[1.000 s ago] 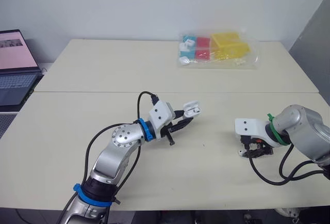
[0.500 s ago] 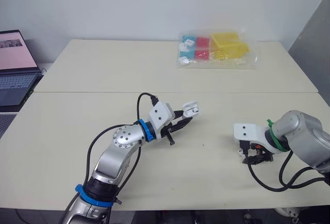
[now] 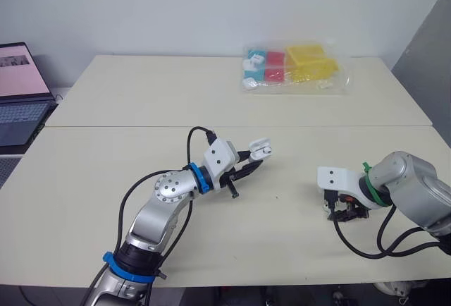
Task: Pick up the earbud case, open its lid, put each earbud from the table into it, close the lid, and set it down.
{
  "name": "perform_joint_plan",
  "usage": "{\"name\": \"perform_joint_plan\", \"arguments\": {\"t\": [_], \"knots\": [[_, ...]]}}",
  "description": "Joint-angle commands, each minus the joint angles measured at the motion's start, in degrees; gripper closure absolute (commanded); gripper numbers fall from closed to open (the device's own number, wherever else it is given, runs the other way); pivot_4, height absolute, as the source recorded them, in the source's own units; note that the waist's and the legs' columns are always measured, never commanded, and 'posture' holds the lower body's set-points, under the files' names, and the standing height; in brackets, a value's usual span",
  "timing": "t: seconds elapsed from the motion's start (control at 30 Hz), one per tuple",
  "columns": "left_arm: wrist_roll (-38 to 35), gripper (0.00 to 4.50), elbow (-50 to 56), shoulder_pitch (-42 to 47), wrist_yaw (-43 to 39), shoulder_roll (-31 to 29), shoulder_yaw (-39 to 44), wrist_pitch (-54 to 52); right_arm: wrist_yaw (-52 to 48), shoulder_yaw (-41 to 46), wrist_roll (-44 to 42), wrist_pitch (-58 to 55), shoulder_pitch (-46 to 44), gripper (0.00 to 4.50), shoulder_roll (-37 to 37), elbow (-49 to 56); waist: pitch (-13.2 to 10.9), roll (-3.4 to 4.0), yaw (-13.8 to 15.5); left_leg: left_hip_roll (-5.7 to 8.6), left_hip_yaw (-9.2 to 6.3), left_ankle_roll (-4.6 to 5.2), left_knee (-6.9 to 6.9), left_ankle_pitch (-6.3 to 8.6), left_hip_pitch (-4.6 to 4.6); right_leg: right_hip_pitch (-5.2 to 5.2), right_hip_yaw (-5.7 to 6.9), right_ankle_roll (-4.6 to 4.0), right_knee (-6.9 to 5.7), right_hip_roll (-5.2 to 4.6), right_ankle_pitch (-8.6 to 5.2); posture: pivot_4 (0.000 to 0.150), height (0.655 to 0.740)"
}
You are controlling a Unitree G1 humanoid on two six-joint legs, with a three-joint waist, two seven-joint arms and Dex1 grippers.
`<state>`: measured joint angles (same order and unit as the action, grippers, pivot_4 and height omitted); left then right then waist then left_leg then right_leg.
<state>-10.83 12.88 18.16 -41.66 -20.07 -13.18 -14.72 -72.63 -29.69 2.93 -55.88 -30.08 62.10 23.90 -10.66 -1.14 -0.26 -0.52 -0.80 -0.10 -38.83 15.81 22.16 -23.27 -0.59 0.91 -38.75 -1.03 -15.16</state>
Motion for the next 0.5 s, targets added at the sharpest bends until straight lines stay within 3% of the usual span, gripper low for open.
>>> {"name": "perform_joint_plan", "arguments": {"t": [0.03, 0.1, 0.13, 0.5], "knots": [[0.21, 3.72, 1.16, 0.26, 0.4, -0.06, 0.24, 0.56, 0.14, 0.13, -1.22, -0.6, 0.07, 3.24, -0.62, 1.31, 0.0, 0.0, 0.02, 0.0, -0.01, 0.0, 0.0, 0.0, 0.0, 0.0, 0.01, 0.0, 0.0, 0.0, 0.0, 0.15, 0.74], [0.23, 3.72, 1.19, 0.22, 0.41, -0.09, 0.23, 0.49, 0.44, 0.14, -1.31, -0.84, 0.2, 3.93, -0.82, 1.54, 0.0, 0.0, 0.03, 0.0, 0.0, 0.0, 0.0, 0.0, 0.01, 0.0, 0.0, -0.02, 0.01, 0.0, 0.01, 0.15, 0.74], [0.24, 3.72, 1.19, 0.21, 0.41, -0.09, 0.23, 0.46, 0.54, 0.14, -1.36, -0.92, 0.25, 4.07, -0.9, 1.64, 0.0, 0.0, 0.02, 0.0, 0.0, 0.0, 0.01, 0.0, 0.01, 0.0, -0.01, -0.02, 0.02, 0.0, 0.01, 0.15, 0.74], [0.22, 3.72, 1.23, -0.13, 0.14, -0.36, 0.6, 0.35, -1.4, 1.8, -3.4, 0.41, -0.43, 4.07, 0.52, 1.54, 0.0, 0.0, 0.03, 0.01, 0.0, 0.0, 0.01, 0.0, 0.01, 0.0, 0.0, -0.01, 0.02, 0.0, 0.0, 0.15, 0.74]]}}
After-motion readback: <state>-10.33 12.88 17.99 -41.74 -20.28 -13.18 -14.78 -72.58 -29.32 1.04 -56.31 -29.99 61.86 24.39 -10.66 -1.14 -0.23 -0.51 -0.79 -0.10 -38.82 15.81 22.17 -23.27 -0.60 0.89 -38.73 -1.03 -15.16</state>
